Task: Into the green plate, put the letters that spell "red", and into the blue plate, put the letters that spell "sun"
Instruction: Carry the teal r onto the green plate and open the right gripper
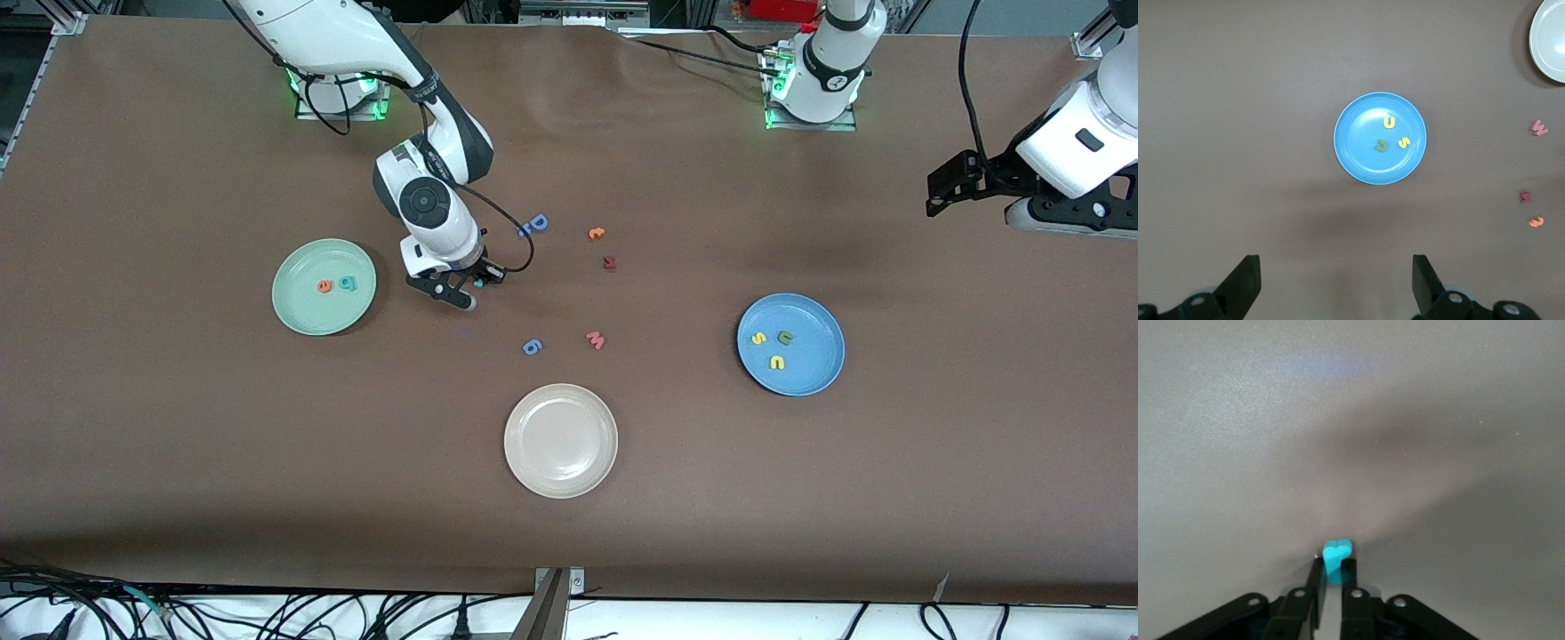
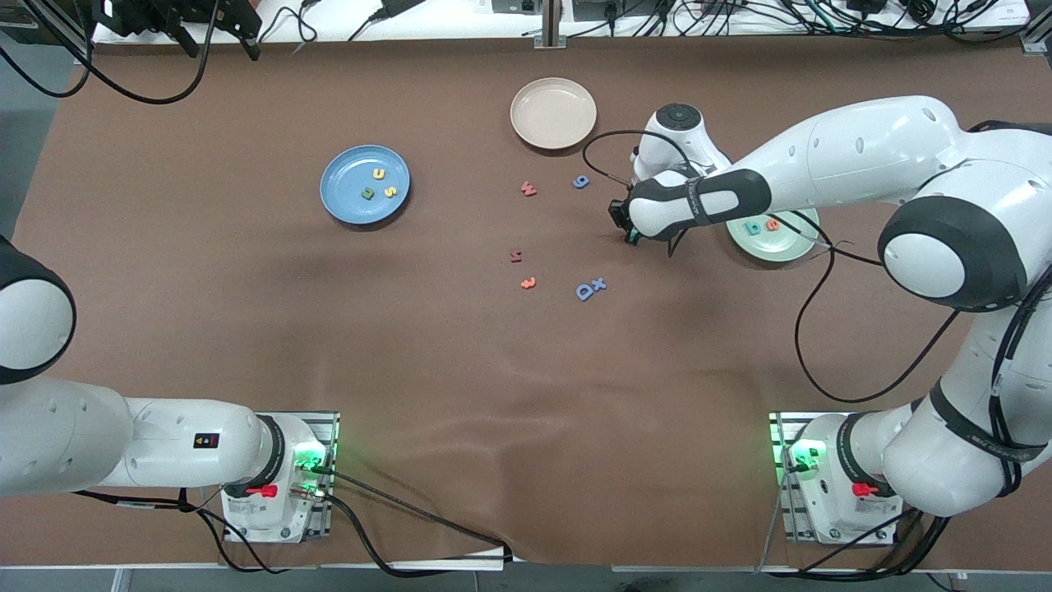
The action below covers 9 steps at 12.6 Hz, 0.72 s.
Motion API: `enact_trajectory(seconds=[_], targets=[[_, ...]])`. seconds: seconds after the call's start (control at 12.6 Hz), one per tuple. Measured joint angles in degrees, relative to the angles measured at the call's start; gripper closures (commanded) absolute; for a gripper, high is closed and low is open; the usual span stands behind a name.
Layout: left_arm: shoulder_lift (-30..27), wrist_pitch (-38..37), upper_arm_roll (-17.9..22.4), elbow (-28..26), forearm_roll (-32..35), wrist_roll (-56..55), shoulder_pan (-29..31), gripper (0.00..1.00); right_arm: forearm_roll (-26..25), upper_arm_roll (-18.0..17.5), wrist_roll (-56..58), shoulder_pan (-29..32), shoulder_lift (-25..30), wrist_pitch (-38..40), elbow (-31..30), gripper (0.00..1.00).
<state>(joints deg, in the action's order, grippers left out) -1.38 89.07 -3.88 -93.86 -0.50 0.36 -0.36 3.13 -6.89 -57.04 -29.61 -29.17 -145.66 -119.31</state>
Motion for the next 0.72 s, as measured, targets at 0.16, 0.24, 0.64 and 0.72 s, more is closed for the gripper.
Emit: enact_trajectory(seconds=[0.16,0.24,0.64,0.72], targets=[[0.0,0.1,0.0,0.0,0.0,0.0,0.0,0.0,0.0,0.0,0.0,0.0,0.0,0.0,0.0,1.0],[0.0,0.1,0.0,0.0,0.0,0.1,0.0,0.0,0.0,0.0,0.0,0.0,0.0,0.0,0.0,1.0],[0.0,0.2,0.0,0.0,0.0,0.1,0.0,0.0,0.0,1.0,0.0,0.1,0.5,0.8,0.5,1.0],[0.0,0.2,-0.1,0.0,0.0,0.1,0.0,0.0,0.0,2.0,0.4,0.1,1.2,2.5,1.0,1.0]])
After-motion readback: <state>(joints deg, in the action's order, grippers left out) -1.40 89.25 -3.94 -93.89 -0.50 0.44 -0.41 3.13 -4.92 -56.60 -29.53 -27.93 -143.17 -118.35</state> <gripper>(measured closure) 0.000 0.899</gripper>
